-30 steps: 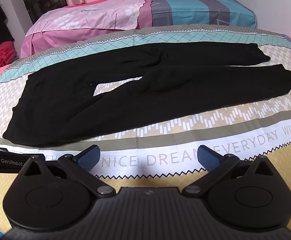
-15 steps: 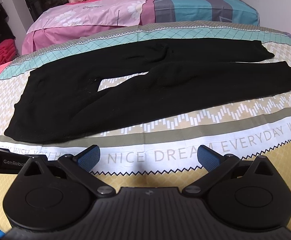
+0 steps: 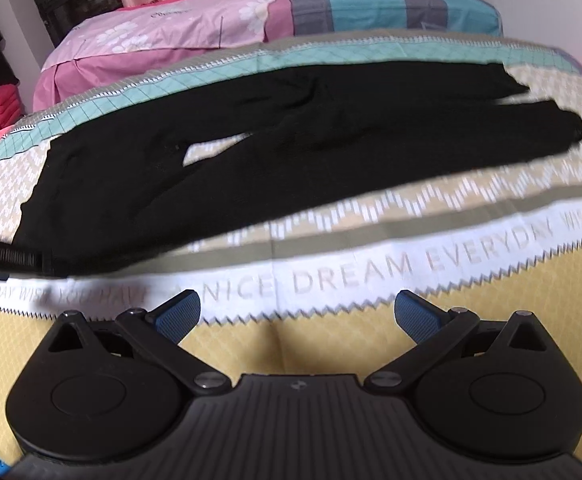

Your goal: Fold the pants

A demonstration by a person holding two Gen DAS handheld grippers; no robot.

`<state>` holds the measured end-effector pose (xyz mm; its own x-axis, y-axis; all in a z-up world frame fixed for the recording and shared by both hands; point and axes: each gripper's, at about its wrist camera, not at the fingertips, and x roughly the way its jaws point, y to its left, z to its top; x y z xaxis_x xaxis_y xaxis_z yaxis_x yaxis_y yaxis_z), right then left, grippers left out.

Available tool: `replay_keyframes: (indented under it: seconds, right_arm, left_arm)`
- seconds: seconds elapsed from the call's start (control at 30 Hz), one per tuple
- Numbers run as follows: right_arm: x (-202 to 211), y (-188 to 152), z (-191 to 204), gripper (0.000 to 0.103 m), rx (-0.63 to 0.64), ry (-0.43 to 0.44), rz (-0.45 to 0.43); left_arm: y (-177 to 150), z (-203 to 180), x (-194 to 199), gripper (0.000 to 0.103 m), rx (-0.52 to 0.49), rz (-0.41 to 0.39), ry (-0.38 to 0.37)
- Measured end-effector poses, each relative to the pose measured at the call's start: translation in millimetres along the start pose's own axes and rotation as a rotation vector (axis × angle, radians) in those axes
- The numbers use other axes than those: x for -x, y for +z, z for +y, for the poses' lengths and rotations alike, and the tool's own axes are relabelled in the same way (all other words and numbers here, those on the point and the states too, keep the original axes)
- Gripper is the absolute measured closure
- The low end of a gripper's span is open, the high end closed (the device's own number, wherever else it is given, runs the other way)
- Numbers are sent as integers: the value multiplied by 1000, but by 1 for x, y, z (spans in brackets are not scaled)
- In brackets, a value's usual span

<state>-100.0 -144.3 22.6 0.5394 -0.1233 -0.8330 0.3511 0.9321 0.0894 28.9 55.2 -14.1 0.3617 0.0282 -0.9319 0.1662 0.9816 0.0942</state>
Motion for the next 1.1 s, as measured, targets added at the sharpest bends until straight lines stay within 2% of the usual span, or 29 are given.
replay_keyframes:
  seconds: [0.17,0.33,0.43,0.47,0.5,0.57,0.63,0.67,0.83,0.87,0.93,0.97,1.0,1.03,1.07,1.1]
  right_arm:
    - [0,-9,-24,0,-41,-10,-13]
    - [-7,12,-73,3,-121,-25,-52]
    - [-10,34,-121,23,-213,-52,-93]
    - [-13,42,-138,34,-251,-70,-100]
    - [-16,51,-156,38,-288,-93,-105]
    - [-21,65,-189,36,-354,-151,-131]
    - [-30,80,-219,25,-403,-177,-151]
    - [-36,87,-232,16,-425,-190,-162]
    - [-69,113,-278,15,-531,-225,-184]
    - [-75,117,-283,18,-550,-227,-188]
    - [-85,122,-290,34,-564,-241,-192]
    - [-89,125,-293,58,-565,-251,-193]
    - [-92,127,-295,75,-561,-247,-196]
    - [-93,129,-297,81,-557,-227,-198]
    - [-90,128,-297,91,-543,-207,-204]
    - [-84,128,-299,92,-522,-187,-228]
  left_arm:
    - [18,5,-24,0,55,47,2]
    - [34,-2,-39,0,100,58,13]
    - [44,-10,-52,0,122,75,37]
    - [48,-13,-57,0,128,85,48]
    - [51,-16,-62,0,134,94,60]
    - [55,-21,-75,0,142,123,84]
    - [55,-22,-84,0,171,135,87]
    - [54,-20,-84,0,195,131,85]
    - [51,-20,-82,0,232,122,89]
    - [50,-21,-82,0,235,117,91]
    - [46,-22,-80,0,244,106,94]
    - [44,-22,-79,0,246,102,94]
    - [43,-22,-79,0,245,99,95]
    - [46,-19,-80,0,243,97,94]
    - [46,-19,-81,0,240,99,93]
    - [46,-18,-81,0,238,101,90]
